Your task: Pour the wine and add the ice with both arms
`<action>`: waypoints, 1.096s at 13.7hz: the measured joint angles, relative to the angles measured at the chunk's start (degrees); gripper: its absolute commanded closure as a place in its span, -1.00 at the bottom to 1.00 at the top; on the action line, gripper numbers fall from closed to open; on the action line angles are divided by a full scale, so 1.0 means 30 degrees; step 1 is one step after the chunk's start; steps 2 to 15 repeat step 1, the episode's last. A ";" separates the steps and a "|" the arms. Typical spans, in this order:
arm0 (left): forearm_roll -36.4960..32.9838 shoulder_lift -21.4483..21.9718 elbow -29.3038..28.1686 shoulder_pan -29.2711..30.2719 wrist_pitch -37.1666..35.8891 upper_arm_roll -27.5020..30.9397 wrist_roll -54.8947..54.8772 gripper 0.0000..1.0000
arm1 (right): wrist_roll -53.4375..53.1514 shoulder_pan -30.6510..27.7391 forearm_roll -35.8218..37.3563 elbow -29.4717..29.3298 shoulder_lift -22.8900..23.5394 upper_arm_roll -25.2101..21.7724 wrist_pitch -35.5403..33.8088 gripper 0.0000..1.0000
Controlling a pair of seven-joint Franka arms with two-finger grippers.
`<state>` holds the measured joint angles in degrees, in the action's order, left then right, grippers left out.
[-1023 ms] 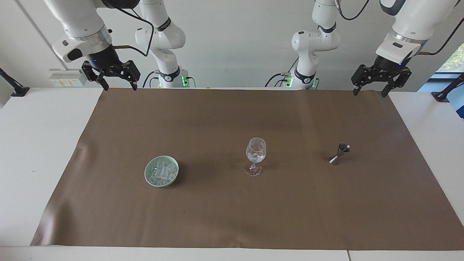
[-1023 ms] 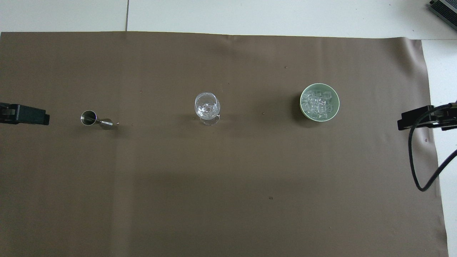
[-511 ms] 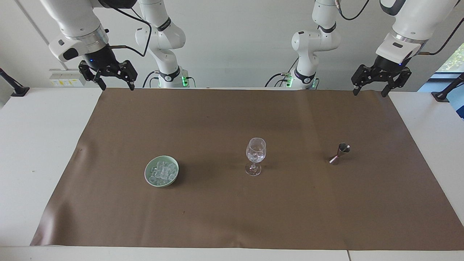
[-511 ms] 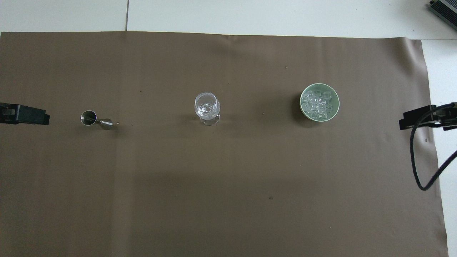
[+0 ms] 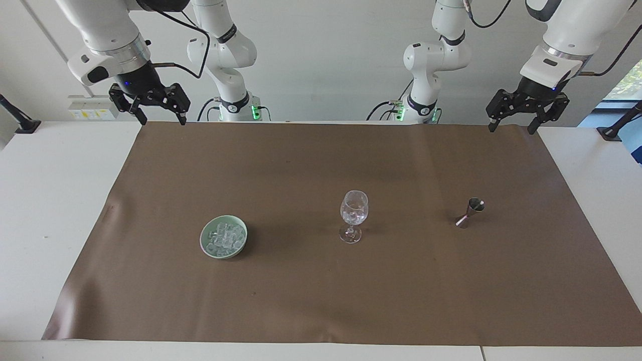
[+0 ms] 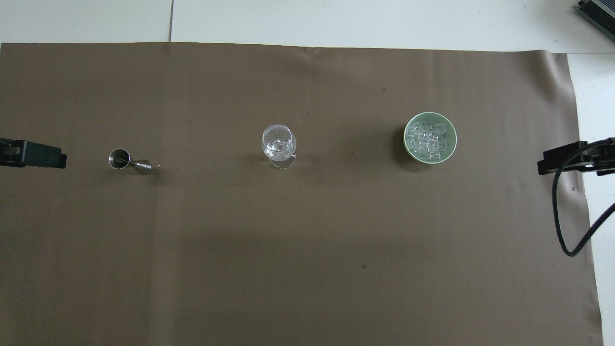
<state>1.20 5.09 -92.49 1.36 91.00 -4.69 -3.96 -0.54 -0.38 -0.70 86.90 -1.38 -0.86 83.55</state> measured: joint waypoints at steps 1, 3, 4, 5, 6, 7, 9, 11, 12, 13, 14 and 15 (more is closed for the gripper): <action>0.0000 0.0000 0.0000 0.0000 0.0000 0.0000 0.0000 -1.00 | 0.0000 0.0000 0.0000 0.0000 0.0000 -0.0107 0.0000 -1.00; 0.0000 0.0000 0.0000 0.0000 0.0000 0.0000 0.0000 -1.00 | 0.0000 0.0000 0.0000 0.0000 0.0000 -0.0107 0.0000 -1.00; 0.0000 0.0000 0.0000 0.0000 0.0000 0.0000 0.0000 -1.00 | 0.0000 0.0000 0.0000 0.0000 0.0000 -0.0107 0.0000 -1.00; 0.0000 0.0000 0.0000 0.0000 0.0000 0.0000 0.0000 -1.00 | 0.0000 0.0000 0.0000 0.0000 0.0000 -0.0107 0.0000 -1.00; 0.0000 0.0000 0.0000 0.0000 0.0000 0.0000 0.0000 -1.00 | 0.0000 0.0000 0.0000 0.0000 0.0000 -0.0107 0.0000 -1.00; 0.0000 0.0000 0.0000 0.0000 0.0000 0.0000 0.0000 -1.00 | 0.0000 0.0000 0.0000 0.0000 0.0000 -0.0107 0.0000 -1.00; 0.0000 0.0000 0.0000 0.0000 0.0000 0.0000 0.0000 -1.00 | 0.0000 0.0000 0.0000 0.0000 0.0000 -0.0107 0.0000 -1.00; 0.0000 0.0000 0.0000 0.0000 0.0000 0.0000 0.0000 -1.00 | 0.0000 0.0000 0.0000 0.0000 0.0000 -0.0107 0.0000 -1.00; 0.0000 0.0000 0.0000 0.0000 0.0000 0.0000 0.0000 -1.00 | 0.0000 0.0000 0.0000 0.0000 0.0000 -0.0107 0.0000 -1.00; 0.0000 0.0000 0.0000 0.0000 0.0000 0.0000 0.0000 -1.00 | 0.0000 0.0000 0.0000 0.0000 0.0000 -0.0107 0.0000 -1.00; 0.0000 0.0000 0.0000 0.0000 0.0000 0.0000 0.0000 -1.00 | 0.0000 0.0000 0.0000 0.0000 0.0000 -0.0107 0.0000 -1.00; 0.0000 0.0000 0.0000 0.0000 0.0000 0.0000 0.0000 -1.00 | 0.0000 0.0000 0.0000 0.0000 0.0000 -0.0107 0.0000 -1.00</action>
